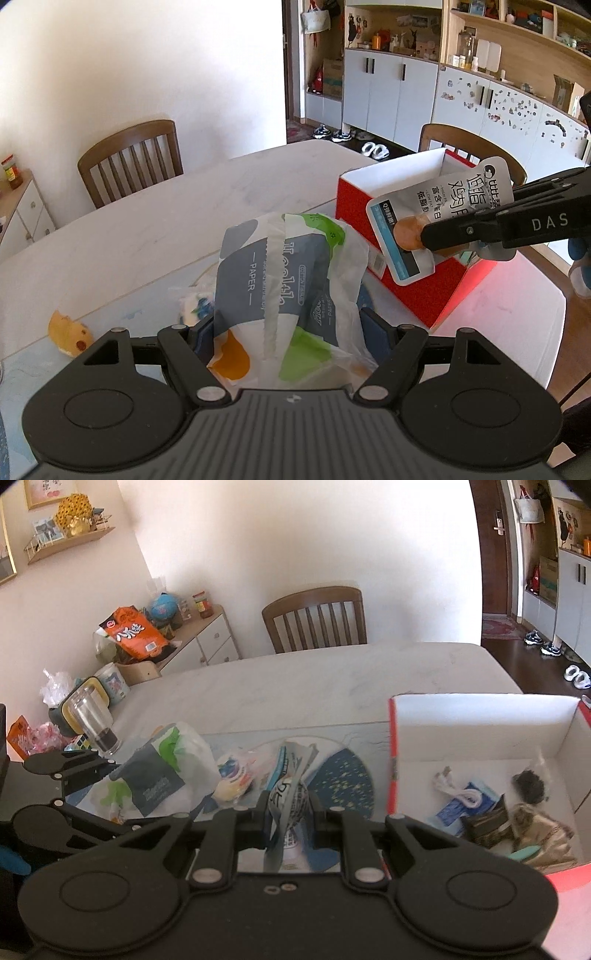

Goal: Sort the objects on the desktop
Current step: 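Carry the tissue pack and sausage pack with both grippers over the red box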

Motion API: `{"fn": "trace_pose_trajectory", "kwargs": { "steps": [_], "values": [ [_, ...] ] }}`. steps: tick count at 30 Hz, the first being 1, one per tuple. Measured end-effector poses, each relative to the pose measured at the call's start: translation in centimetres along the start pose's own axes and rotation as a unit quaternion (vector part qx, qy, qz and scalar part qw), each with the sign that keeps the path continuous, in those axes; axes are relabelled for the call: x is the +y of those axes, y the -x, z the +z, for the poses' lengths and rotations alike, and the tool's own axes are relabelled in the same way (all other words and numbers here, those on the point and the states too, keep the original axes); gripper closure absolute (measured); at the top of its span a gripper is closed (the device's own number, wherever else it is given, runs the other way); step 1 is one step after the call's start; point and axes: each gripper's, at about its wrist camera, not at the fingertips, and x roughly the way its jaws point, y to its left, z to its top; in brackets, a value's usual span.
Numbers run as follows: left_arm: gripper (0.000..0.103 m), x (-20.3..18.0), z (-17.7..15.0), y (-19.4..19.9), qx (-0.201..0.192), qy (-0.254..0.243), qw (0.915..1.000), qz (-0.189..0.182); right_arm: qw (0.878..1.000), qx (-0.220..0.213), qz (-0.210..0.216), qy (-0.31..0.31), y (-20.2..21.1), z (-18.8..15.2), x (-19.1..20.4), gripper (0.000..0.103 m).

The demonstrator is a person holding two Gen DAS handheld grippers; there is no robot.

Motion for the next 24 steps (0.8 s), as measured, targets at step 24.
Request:
{"fn": "trace_pose_trajectory", "kwargs": {
  "steps": [24],
  "values": [
    [0.026,-7.5,5.6,-4.7,-0.006,-0.026,0.9993,-0.026,0.999,-0.011,-0.028,-0.042,3.5,-0.2,-9.8,0.086]
  ]
}}
